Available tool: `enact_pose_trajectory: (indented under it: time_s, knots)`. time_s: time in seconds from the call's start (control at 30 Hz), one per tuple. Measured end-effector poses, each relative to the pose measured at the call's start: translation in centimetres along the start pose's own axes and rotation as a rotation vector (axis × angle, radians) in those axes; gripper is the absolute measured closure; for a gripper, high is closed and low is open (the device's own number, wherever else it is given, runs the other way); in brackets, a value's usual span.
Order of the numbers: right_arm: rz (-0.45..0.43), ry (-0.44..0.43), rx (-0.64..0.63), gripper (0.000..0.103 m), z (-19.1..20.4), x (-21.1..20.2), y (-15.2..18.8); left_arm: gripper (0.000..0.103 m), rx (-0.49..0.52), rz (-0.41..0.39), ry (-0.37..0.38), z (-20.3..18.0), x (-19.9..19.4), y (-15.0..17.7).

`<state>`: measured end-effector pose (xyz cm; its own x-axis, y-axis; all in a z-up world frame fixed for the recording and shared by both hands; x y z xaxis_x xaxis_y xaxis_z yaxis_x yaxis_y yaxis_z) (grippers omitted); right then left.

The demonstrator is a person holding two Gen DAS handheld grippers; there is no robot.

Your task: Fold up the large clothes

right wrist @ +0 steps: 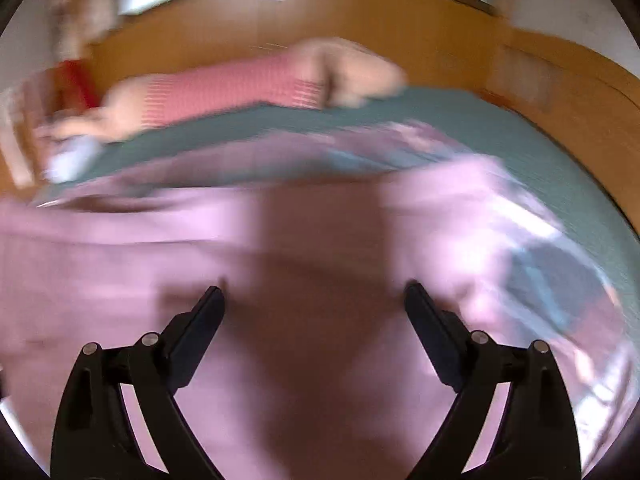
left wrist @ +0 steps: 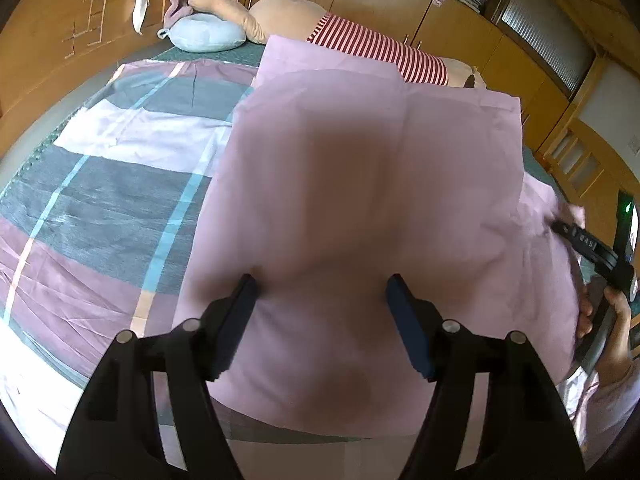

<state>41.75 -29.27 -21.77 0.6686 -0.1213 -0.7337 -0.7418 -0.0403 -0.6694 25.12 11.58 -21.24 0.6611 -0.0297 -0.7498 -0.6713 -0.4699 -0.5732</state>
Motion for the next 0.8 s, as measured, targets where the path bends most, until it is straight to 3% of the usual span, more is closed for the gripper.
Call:
enact_pose_trajectory:
  time_s: [0.03,0.1,0.17,0.23,0.4,0.6,0.7,0.8]
  knots:
    - [0.034,0.082,0.058,0.009,-3.5,1.0,0.6,0.034,0.008,-0.005,-0.011,-0.1,0.0,0.0]
    - [0.076,0.148,0.204,0.007,-9.2,1.5,2.2,0.033,0.016,-0.015,-0.019,-0.2,-0.1,0.0]
    - [0.047,0.225,0.235,0.008,-12.0,0.2,3.0,0.031,0.024,-0.030,-0.031,-0.4,-0.3,0.0]
    - [-0.037,0.263,0.205,0.008,-12.7,-2.7,3.8,0.031,0.035,-0.072,-0.028,-0.8,-1.1,-0.1]
    - [-0.169,0.084,0.089,0.008,-8.8,-10.6,6.3,0.021,0.075,-0.122,-0.033,-3.2,-4.2,0.4]
    - [-0.231,-0.174,-0.021,0.001,-0.8,-18.5,10.3,0.005,0.199,-0.192,-0.037,-8.4,-10.1,3.2]
    - [-0.234,-0.229,-0.087,0.001,2.0,-20.8,10.6,0.002,0.281,-0.233,-0.024,-10.7,-12.1,4.6]
    - [-0.299,-0.200,-0.143,0.001,3.6,-23.9,10.3,0.002,0.351,-0.301,-0.054,-12.4,-13.5,5.4]
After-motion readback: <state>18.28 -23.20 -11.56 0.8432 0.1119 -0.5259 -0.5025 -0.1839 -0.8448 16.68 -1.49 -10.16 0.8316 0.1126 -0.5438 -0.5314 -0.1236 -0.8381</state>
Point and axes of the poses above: each gripper's, at about its wrist camera, not at the fingertips, and x roughly the way its jaws point, z to its left, y to its underside, the point moved 6 cm from there along x, roughly the way its jaws point, and after that the axes turned 7 degrees about -x, right-handed, at the moved point
